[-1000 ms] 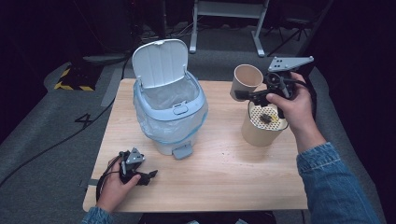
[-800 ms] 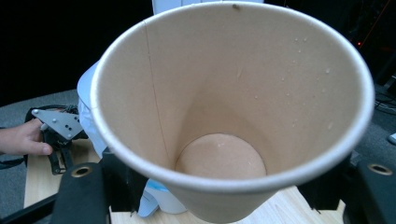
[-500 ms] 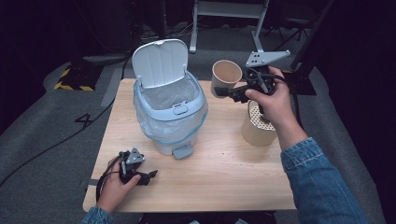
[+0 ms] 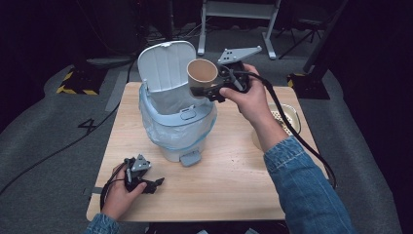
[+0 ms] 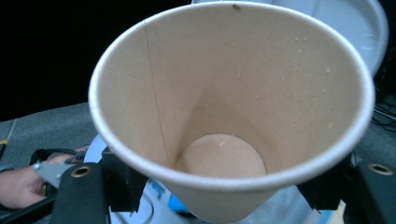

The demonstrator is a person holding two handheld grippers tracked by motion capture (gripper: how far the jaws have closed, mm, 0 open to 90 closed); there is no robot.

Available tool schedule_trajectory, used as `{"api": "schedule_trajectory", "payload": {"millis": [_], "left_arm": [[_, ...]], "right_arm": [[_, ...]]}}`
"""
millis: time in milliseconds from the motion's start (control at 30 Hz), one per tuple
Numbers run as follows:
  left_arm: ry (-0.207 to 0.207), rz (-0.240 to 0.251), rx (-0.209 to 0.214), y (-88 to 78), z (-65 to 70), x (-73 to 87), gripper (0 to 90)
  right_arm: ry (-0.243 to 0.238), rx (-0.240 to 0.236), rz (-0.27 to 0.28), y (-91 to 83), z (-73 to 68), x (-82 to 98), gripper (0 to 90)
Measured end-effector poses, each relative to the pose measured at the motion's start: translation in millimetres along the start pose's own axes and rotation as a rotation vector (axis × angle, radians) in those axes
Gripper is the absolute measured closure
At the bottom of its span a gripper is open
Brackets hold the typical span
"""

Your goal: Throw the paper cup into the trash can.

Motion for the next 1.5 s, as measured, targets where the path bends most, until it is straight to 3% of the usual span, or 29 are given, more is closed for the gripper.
{"api": "schedule_trajectory", "payload": {"millis": [267,467,633,733,800,867,1067,1267,1500], "left_arm": [[-0.001,-0.001,-0.002,-0.1,0.2,0.1,14.9],[-0.003,-0.001,-0.005,-0.5,0.6,0.3,15.0],[-0.004,-0.001,-0.005,-0.5,0.6,0.3,15.0],[-0.004,-0.001,-0.004,-0.4,0.5,0.2,15.0],[-0.004,-0.001,-0.003,-0.4,0.5,0.2,14.9],[-0.003,-0.001,-0.004,-0.4,0.4,0.2,14.9],[-0.003,-0.001,-0.004,-0.4,0.5,0.2,14.9],[-0.003,-0.001,-0.004,-0.4,0.5,0.2,14.9],[-0.002,-0.001,-0.004,-0.4,0.5,0.2,14.9]], "right_arm": [[0.011,0.008,-0.032,31.3,7.0,2.1,29.5],[0.017,0.058,-0.09,39.9,15.1,11.0,29.3],[0.046,0.055,-0.123,46.4,20.3,16.6,28.0],[0.042,0.065,-0.154,50.4,23.3,20.8,12.0],[0.054,0.063,-0.142,53.1,23.4,21.6,17.6],[0.053,0.068,-0.134,54.3,23.2,21.5,15.6],[0.021,0.075,-0.025,47.6,19.6,12.6,15.6],[-0.004,0.064,0.013,30.6,13.0,7.9,15.9],[-0.028,0.096,-0.053,8.8,0.8,7.5,20.9]]}}
Point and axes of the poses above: each handheld gripper's, and its own axes: y roughly forward along the jaws, x roughly out of its underside, z roughly to its right, the point moved 4 cm from there along y, roughly forward along the jaws, and after that the axes turned 14 degrees about -x, right-handed, at the moved point
